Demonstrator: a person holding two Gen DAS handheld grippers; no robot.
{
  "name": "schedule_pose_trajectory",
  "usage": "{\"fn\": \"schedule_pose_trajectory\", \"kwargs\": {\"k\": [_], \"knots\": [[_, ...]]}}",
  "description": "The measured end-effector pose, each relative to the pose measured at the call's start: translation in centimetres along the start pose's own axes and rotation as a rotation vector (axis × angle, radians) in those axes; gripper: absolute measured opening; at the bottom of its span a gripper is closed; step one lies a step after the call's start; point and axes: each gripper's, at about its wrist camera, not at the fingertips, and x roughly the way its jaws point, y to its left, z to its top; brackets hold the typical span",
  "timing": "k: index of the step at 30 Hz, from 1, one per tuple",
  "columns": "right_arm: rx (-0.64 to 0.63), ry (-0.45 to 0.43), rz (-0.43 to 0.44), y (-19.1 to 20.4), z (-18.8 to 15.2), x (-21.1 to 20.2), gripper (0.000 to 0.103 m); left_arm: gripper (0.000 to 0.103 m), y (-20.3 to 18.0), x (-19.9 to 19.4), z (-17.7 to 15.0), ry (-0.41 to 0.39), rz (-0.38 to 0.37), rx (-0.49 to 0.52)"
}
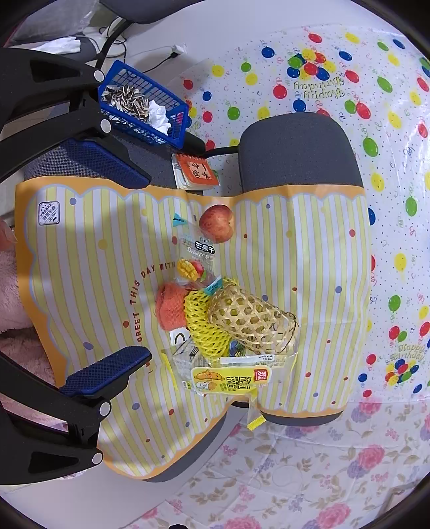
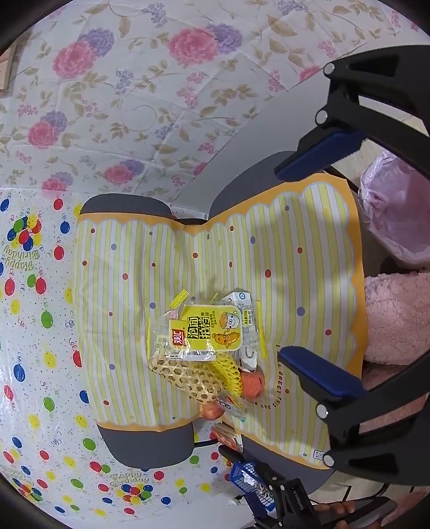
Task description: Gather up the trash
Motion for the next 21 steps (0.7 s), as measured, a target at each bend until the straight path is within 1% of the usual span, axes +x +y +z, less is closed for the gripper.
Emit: {"fn": "schedule_pose_trajectory", "kwargs": {"k": [9,10,21], "knots": [[-0.005,0.002,0.006,0.26,-0.03,0.19,0.097,0.095,0.16,0.09,-0.02,0.001,0.002,-0.002],[-0.005,0.002,0.007,0.17,-0.39,0.8,0.097,0.095,0.18,0.09,-0.03,0.001,0.002,-0.001],[-0.003,0.001,0.007,0.34,-0.08,0.32,0.097,0.095,0.41,0.31,-0.31,0.008,0.004,-0.003]]}}
